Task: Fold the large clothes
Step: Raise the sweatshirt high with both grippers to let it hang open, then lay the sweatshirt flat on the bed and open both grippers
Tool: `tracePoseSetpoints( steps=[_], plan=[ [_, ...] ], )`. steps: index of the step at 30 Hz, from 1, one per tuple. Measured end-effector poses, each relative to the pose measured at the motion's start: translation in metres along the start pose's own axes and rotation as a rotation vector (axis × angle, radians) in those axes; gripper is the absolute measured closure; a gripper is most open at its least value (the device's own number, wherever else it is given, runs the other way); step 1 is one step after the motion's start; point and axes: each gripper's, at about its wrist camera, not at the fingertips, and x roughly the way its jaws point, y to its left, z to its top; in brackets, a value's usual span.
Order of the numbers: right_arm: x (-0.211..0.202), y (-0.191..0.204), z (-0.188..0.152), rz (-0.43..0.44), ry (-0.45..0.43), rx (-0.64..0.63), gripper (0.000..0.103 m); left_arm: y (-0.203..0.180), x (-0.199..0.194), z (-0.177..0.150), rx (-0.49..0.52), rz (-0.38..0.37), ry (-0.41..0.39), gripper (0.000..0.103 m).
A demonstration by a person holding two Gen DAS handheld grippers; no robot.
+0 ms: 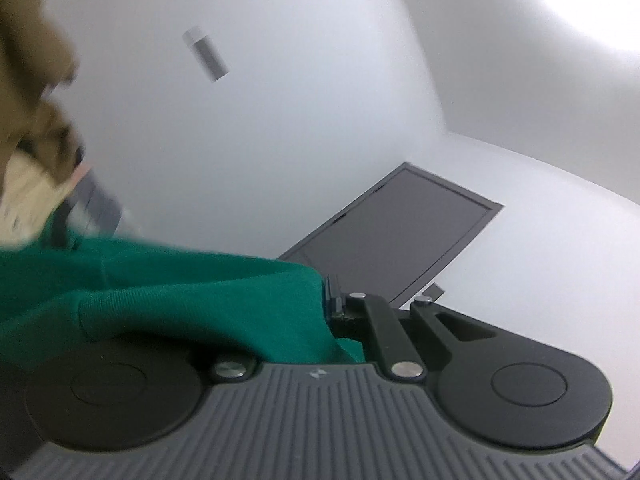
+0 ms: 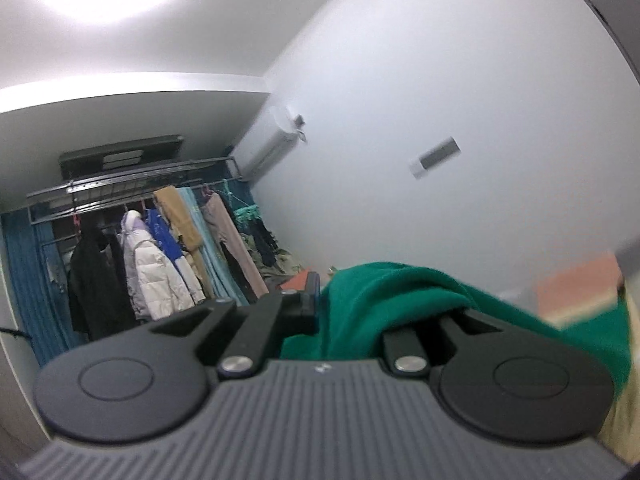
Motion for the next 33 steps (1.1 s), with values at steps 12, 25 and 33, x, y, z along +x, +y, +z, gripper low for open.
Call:
tracePoseSetpoints(
  steps=[12,25,33],
  plan=[
    [0.021,0.081,0.196,0.046,-0.21,-0.21,0.092,-0.208,0.015,0.134,0.253,-0.152,-0.134,0.097],
    [0.144,-0.005,0.21,-0.283,-0.023,-0.316,0.092,-0.15,0.153,0.14,0.474,0.15,0.029,0.096],
    [0.227,-0.145,0.064,-0.419,0.161,-0.169,0.092,0.076,0.263,0.083,0.34,0.395,0.206,0.096]
  ],
)
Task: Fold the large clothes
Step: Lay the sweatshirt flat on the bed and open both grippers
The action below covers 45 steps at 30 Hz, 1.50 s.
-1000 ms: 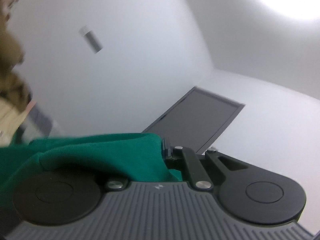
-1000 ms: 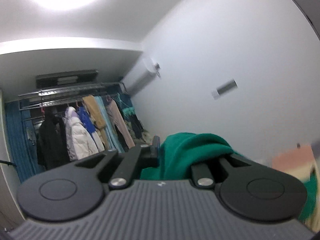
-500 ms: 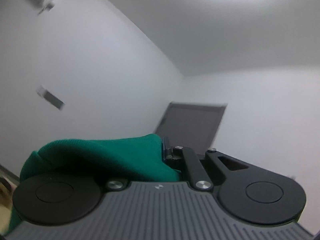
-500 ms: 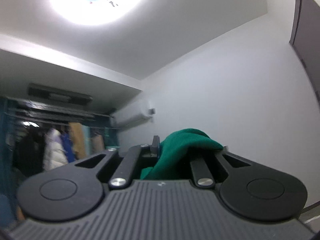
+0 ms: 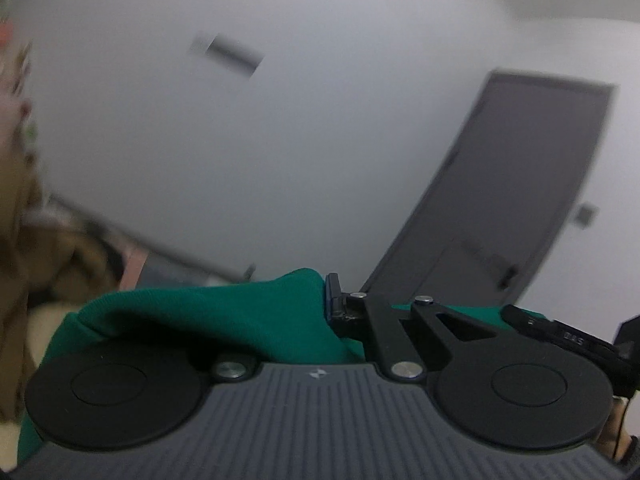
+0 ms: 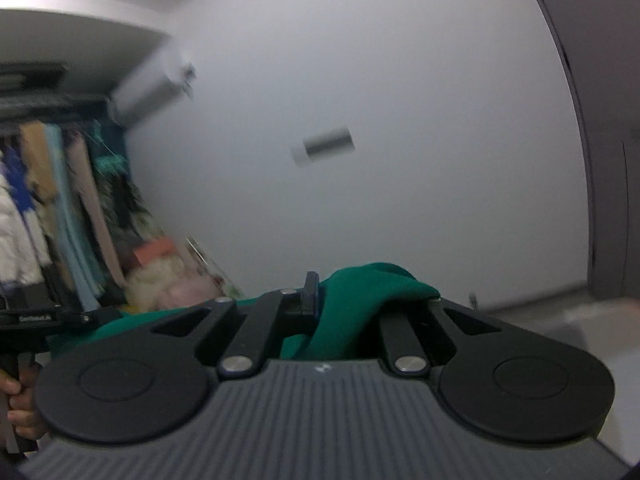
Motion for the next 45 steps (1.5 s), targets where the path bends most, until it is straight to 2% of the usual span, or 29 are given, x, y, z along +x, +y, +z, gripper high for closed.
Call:
tracePoseSetpoints(
  steps=[7,11,15,17,20,23,25,26,27,28,30,32,38,41,45],
  plan=[
    [0.135,-0.05,-0.115,-0.101,0.131,0.028,0.092,0.12,0.143,-0.071,-0.075,0.078,0.141,0.095],
    [0.187,-0.077,-0.171,-0.15,0.18,0.061,0.091,0.175,0.208,-0.096,-0.097,0.12,0.217,0.094],
    [0.227,-0.094,-0.206,-0.185,0.245,0.109,0.091,0.205,0.253,-0.12,-0.067,0.147,0.304,0.092],
    [0.243,-0.107,-0.227,-0.199,0.274,0.12,0.091,0.209,0.256,-0.127,-0.051,0.155,0.326,0.092],
    [0.253,-0.11,-0.239,-0.207,0.291,0.132,0.091,0.215,0.276,-0.141,-0.033,0.163,0.341,0.091],
    [0.251,-0.112,-0.242,-0.21,0.296,0.148,0.091,0.207,0.265,-0.139,-0.02,0.167,0.341,0.09],
    [0.247,-0.111,-0.242,-0.213,0.297,0.134,0.09,0.201,0.256,-0.135,-0.03,0.178,0.354,0.079],
    [0.245,-0.108,-0.24,-0.22,0.297,0.121,0.09,0.197,0.25,-0.131,-0.033,0.176,0.364,0.065],
    [0.24,-0.111,-0.241,-0.233,0.298,0.107,0.082,0.195,0.246,-0.128,-0.036,0.167,0.375,0.05],
    [0.236,-0.105,-0.239,-0.246,0.296,0.09,0.077,0.186,0.232,-0.122,-0.036,0.164,0.372,0.047],
    [0.226,-0.102,-0.233,-0.246,0.285,0.07,0.048,0.168,0.201,-0.114,-0.01,0.169,0.352,0.046],
    [0.218,-0.096,-0.226,-0.239,0.259,0.046,0.041,0.155,0.18,-0.111,0.027,0.178,0.342,0.046],
    [0.165,-0.07,-0.199,-0.238,0.232,0.004,0.041,0.118,0.102,-0.116,0.051,0.172,0.292,0.046],
    [0.12,-0.049,-0.186,-0.248,0.224,-0.009,0.041,0.099,0.058,-0.124,0.037,0.167,0.277,0.046],
    [0.062,-0.018,-0.177,-0.25,0.238,-0.051,0.041,0.068,-0.001,-0.144,0.07,0.195,0.261,0.046]
  ],
)
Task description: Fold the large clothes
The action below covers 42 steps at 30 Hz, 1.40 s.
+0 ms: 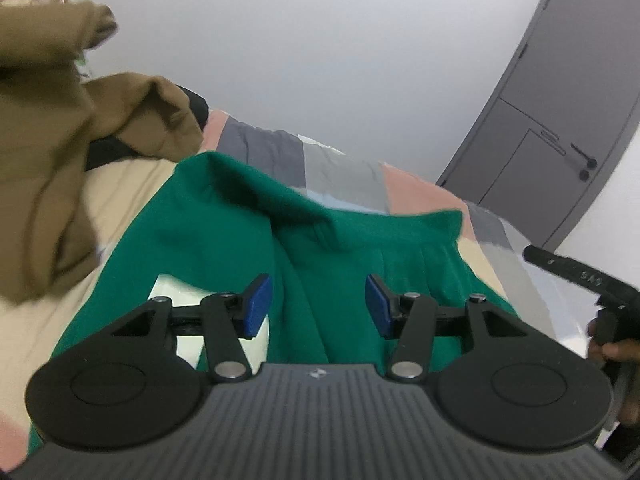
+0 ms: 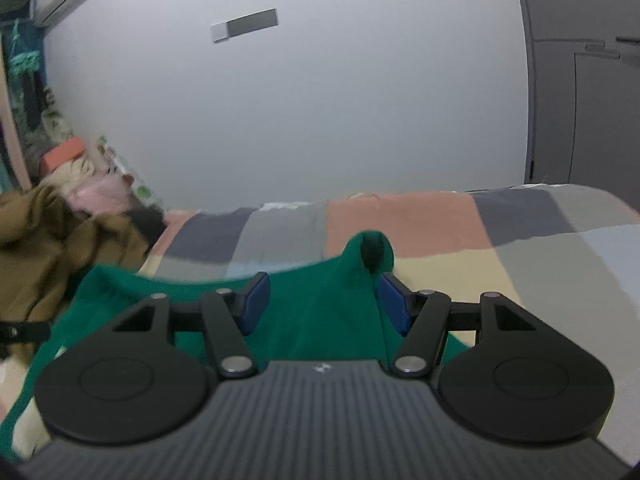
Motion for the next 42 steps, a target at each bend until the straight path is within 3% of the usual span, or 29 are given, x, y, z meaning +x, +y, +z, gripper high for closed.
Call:
tracePoseSetpoints(
  steps=[6,12,16,21,24,30,33,37,40,42],
  plan=[
    [-0.098,0.014,-0.036,0.019,0.012,0.009,0.041,-0.018,-0.062,-0.052,-0.011,0.044,0.018,0.046],
    [-0.166,0.025,-0.079,0.031,0.026,-0.028,0.04,-0.029,-0.093,-0.099,0.035,0.09,0.039,0.046],
    [-0.19,0.024,-0.113,0.046,0.021,0.01,0.021,-0.021,-0.099,-0.124,0.029,0.115,0.065,0.046],
    [-0.187,0.027,-0.148,0.054,0.112,0.077,0.02,-0.005,-0.085,-0.142,0.033,0.16,0.159,0.046],
    [-0.176,0.04,-0.161,0.074,0.19,0.006,0.02,-0.002,-0.077,-0.145,0.066,0.21,0.182,0.046],
    [-0.162,0.073,-0.188,0.175,0.259,-0.106,0.02,0.005,-0.069,-0.148,0.1,0.253,0.203,0.046],
    [-0.152,0.089,-0.203,0.153,0.299,-0.219,0.02,0.001,-0.063,-0.152,0.147,0.286,0.217,0.046],
    [-0.15,0.097,-0.217,0.122,0.313,-0.302,0.021,-0.006,-0.053,-0.159,0.236,0.384,0.211,0.046],
    [-0.151,0.105,-0.225,0.111,0.326,-0.372,0.035,-0.002,-0.047,-0.161,0.241,0.432,0.209,0.046],
    [-0.154,0.107,-0.226,0.127,0.322,-0.389,0.055,0.004,-0.046,-0.159,0.222,0.448,0.207,0.051]
  ],
)
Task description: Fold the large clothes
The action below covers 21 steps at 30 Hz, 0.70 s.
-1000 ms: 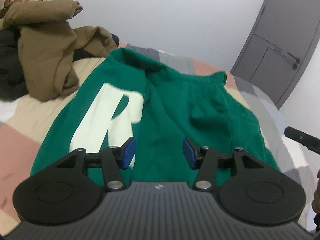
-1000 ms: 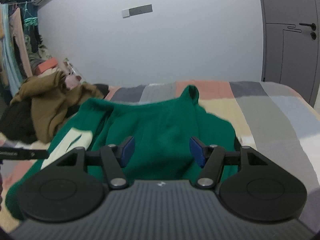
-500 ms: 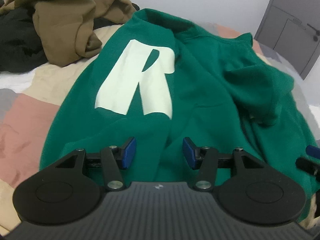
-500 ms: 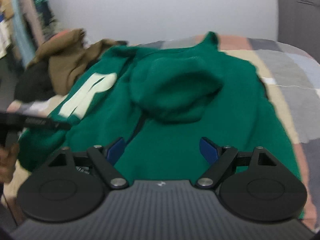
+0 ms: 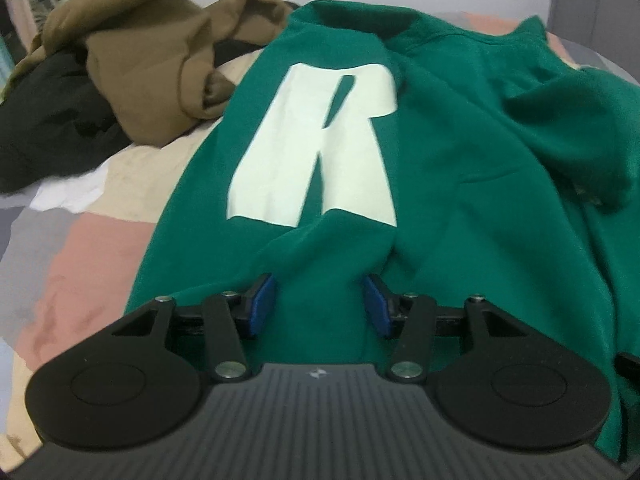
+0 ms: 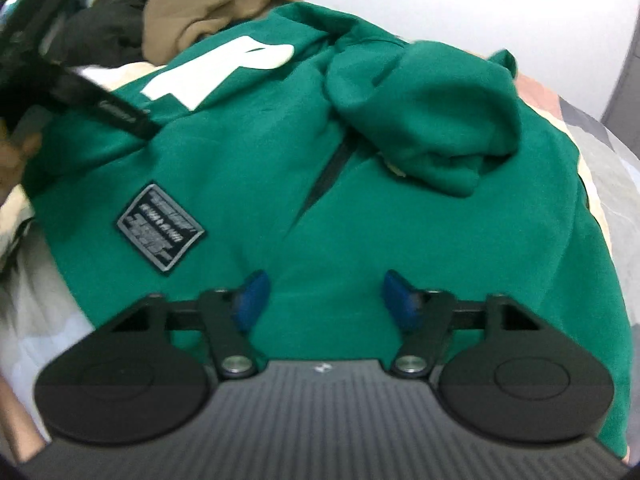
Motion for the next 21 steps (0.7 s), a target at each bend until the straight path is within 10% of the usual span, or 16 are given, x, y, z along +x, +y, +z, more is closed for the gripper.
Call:
tracePoseSetpoints(
  steps=[7,21],
  plan=[
    [-0.024,-0.005,0.002,0.014,-0.043,0.042,0.092,0.022,-0.002,0.003,-0.094,0.002,-0.007,0.084],
    [-0.079,-0.117,0.04,-0.249,-0.096,0.228,0.098,0.104,0.005,0.042,-0.156,0.094,-0.033,0.095]
  ],
)
